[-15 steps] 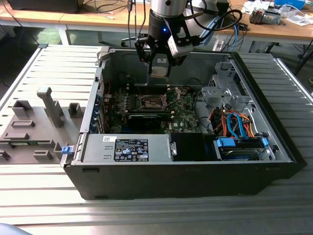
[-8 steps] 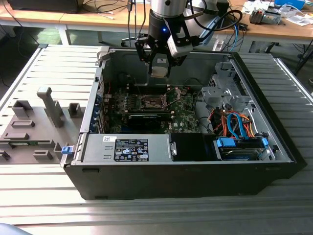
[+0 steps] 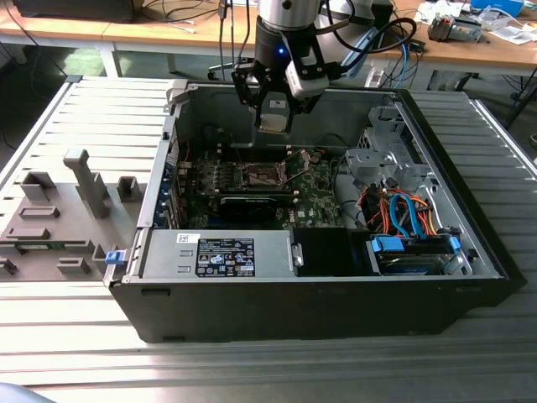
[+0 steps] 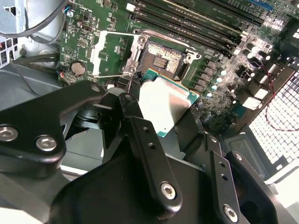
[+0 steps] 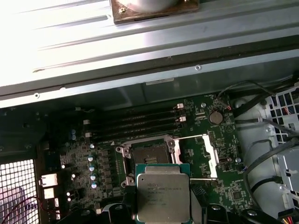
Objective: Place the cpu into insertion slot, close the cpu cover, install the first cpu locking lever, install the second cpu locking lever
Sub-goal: 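Place the cpu into insertion slot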
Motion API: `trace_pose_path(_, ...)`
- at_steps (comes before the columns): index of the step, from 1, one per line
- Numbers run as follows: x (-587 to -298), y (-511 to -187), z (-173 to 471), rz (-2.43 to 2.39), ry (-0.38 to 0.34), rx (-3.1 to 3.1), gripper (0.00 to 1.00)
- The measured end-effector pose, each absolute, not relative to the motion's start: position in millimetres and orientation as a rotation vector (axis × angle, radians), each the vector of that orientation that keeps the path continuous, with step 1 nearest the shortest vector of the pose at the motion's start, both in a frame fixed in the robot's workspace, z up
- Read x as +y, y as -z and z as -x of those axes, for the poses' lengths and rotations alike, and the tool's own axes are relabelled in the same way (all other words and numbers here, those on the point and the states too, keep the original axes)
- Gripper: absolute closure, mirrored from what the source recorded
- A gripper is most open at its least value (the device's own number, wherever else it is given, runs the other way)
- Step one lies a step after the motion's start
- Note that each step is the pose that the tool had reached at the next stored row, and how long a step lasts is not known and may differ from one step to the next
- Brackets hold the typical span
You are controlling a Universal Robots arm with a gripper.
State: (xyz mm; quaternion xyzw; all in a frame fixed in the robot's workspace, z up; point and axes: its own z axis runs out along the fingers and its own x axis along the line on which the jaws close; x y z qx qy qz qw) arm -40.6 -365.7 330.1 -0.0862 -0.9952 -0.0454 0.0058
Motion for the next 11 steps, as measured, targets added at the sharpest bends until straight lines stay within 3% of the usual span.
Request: trace_pose_path(11,-365.7,-330.1,40.6,0.339,0.142,-3.110,0.46)
